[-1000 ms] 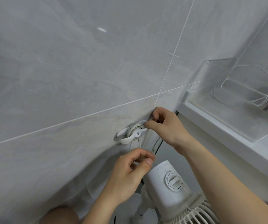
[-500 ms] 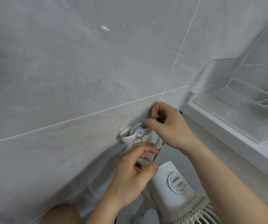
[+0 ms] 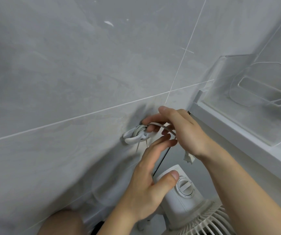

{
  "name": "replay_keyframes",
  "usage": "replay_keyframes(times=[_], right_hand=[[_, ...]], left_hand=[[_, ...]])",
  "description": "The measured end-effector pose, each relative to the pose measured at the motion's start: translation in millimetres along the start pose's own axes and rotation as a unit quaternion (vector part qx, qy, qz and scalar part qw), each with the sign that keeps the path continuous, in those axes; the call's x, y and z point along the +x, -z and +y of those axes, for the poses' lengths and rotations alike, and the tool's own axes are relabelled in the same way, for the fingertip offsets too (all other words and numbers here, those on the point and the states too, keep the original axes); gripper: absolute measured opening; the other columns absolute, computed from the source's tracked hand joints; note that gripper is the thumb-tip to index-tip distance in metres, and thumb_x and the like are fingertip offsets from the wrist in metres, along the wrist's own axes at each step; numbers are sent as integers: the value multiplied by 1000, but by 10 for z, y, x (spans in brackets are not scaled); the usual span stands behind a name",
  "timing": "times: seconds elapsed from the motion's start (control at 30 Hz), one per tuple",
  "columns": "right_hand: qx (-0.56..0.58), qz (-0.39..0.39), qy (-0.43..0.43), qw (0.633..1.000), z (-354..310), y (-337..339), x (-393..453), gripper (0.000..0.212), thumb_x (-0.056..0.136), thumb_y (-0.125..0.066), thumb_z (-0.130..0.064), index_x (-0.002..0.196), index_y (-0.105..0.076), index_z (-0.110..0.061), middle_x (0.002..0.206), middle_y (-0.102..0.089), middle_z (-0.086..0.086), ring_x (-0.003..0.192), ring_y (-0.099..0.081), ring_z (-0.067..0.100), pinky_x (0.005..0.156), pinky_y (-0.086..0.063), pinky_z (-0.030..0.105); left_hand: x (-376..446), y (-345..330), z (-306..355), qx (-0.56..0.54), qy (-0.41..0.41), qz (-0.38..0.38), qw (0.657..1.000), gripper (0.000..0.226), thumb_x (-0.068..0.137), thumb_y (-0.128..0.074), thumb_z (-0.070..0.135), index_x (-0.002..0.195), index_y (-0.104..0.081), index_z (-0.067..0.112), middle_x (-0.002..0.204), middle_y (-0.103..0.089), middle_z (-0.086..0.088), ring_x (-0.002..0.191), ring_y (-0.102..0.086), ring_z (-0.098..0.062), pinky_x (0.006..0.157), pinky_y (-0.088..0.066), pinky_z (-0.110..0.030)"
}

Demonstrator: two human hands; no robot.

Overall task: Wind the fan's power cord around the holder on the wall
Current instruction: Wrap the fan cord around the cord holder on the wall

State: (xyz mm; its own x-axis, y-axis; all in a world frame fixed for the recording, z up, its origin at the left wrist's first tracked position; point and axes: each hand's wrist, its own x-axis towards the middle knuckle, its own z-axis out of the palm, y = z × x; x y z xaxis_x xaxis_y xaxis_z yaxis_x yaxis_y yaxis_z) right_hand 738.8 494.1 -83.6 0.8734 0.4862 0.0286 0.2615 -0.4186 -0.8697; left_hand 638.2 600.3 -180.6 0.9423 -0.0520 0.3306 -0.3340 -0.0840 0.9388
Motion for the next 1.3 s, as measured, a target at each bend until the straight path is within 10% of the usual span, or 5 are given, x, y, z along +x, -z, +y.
replay_keyframes(times=[0.43, 0.6, 0.93, 1.3], right_hand=[[13, -87, -46, 995, -12, 33, -20, 75, 95, -22, -77, 117, -80, -34, 116, -75, -7, 97, -67, -2, 90, -40, 20], [44, -99, -21, 994, 66, 47, 25, 81, 97, -13, -67, 119, -80, -28, 95, -63, -12, 95, -57, 11, 100, -45, 38], [73, -73, 21, 994, 113, 55, 7, 65, 101, -25, -53, 110, -74, -11, 108, -75, 14, 96, -59, 21, 88, -45, 42], [-60, -97, 71, 991, 95, -73, -25, 27, 89, -70, -8, 107, -83, -23, 88, -55, -13, 85, -57, 5, 82, -43, 15]], left_hand=[[12, 7, 87, -111, -20, -20, 993, 66, 88, -56, 35, 153, -45, 31, 159, -47, 17, 153, -35, -9, 122, -28, -49], [48, 1, 83, -111, -20, 152, 982, 31, 83, -58, 39, 109, -74, 34, 104, -74, 7, 102, -66, -9, 93, -47, -26], [44, 205, -101, -96, 7, 341, 935, 16, 76, -59, 43, 72, -68, 31, 56, -57, 2, 53, -54, -19, 57, -45, -28], [-82, 194, -382, 35, -40, 391, 919, 21, 88, -54, 24, 94, -71, 35, 79, -70, -8, 71, -64, -32, 67, -47, -39]])
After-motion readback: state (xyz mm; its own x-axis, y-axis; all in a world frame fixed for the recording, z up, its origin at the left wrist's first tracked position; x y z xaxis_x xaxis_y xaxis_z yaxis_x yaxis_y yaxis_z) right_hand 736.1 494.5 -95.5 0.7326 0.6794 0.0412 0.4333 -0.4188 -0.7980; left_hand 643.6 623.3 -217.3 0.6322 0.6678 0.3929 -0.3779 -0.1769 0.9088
